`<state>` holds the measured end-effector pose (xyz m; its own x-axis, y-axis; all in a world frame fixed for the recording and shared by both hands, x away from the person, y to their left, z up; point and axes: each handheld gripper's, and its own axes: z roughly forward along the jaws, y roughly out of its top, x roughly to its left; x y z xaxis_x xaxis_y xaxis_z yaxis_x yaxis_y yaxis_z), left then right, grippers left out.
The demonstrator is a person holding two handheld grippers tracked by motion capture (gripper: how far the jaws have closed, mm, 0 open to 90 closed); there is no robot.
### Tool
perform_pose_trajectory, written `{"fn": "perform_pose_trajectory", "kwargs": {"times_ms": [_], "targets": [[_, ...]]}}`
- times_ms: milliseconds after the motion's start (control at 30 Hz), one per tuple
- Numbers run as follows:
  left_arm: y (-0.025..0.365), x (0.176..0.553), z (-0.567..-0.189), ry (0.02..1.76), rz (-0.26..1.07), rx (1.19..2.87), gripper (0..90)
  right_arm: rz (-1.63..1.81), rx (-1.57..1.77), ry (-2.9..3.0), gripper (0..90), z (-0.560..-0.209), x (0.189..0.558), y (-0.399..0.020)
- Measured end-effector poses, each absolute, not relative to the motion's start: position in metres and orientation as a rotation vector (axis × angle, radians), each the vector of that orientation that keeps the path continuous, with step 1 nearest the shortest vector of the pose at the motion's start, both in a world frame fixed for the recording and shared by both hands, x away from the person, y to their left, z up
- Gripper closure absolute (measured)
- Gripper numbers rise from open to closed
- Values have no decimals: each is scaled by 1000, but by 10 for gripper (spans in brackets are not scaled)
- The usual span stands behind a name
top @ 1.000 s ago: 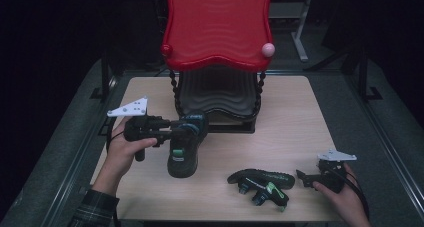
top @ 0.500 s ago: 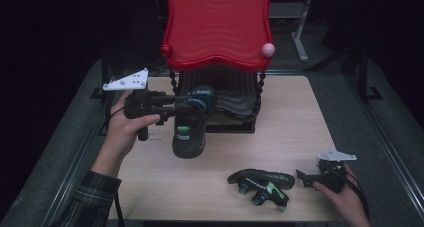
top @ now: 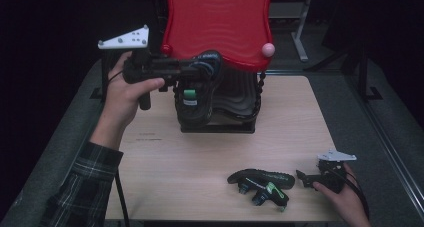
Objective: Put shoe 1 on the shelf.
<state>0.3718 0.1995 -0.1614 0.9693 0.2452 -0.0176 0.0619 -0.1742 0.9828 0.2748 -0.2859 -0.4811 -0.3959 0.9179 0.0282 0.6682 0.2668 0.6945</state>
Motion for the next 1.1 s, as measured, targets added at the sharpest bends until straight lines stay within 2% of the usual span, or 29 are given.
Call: {"fn": "perform_pose_trajectory", "kwargs": {"times_ms": [233,567,900,1100], "targets": [[190,395,-126,229,237,1756,690,898,1438,2165,0,-481,275,-286],[175,456,-94,247,344,1796,690,899,1434,2168,0,-481,275,-286],[171,517,-96,278,419,1789,690,901,1431,2170,0,-481,275,-286],[167,528,-114,276,393,1793,688,903,1431,2170,0,-481,274,-286]]}}
